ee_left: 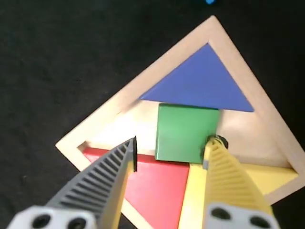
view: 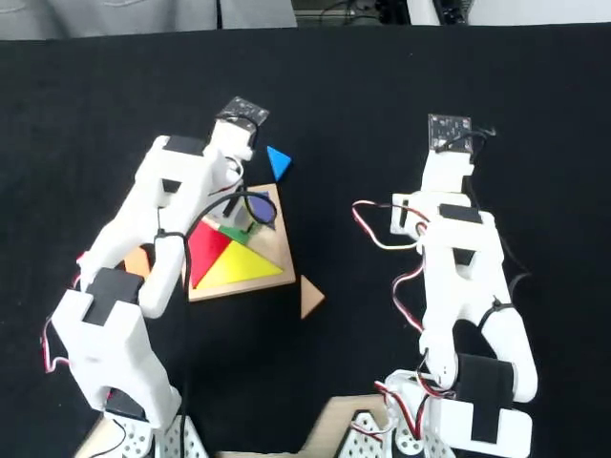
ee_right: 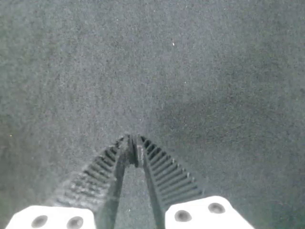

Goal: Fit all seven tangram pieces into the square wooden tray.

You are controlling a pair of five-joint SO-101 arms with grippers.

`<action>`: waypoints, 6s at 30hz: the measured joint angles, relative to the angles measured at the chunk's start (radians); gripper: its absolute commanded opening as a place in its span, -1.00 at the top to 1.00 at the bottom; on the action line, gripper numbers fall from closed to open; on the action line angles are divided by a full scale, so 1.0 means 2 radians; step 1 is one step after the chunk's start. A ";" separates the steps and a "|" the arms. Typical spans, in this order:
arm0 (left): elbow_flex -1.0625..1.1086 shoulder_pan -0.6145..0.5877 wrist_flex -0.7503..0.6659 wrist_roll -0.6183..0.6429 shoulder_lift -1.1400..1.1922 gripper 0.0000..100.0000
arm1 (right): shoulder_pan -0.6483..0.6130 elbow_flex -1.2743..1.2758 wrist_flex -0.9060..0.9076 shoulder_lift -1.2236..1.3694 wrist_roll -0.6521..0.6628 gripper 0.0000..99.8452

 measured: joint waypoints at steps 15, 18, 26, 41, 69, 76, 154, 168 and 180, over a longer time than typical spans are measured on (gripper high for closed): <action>-0.001 0.000 0.000 -0.016 0.016 0.54 | 0.000 0.000 0.000 0.000 0.000 0.98; -0.005 -0.001 0.000 -0.018 0.029 0.54 | 0.000 0.000 0.000 0.000 0.000 0.98; -0.017 -0.010 -0.014 -0.017 0.038 0.54 | 0.000 0.000 0.000 0.000 0.000 0.98; -0.041 -0.001 0.029 -0.031 0.022 0.54 | 0.000 0.000 0.000 0.000 0.000 0.98; -0.031 -0.006 0.008 -0.031 0.044 0.55 | 0.000 0.000 0.000 0.000 0.000 0.98; -0.031 -0.014 0.008 -0.048 0.044 0.55 | 0.000 0.000 0.000 0.000 0.000 0.98; -0.829 0.026 0.241 0.215 0.508 0.70 | 0.000 0.000 0.000 0.000 0.000 0.98; -0.847 -0.008 0.318 0.084 0.429 0.70 | 0.000 0.000 0.000 0.000 0.000 0.98; -0.830 0.000 0.226 0.126 0.482 0.70 | 0.000 0.000 0.000 0.000 0.000 0.98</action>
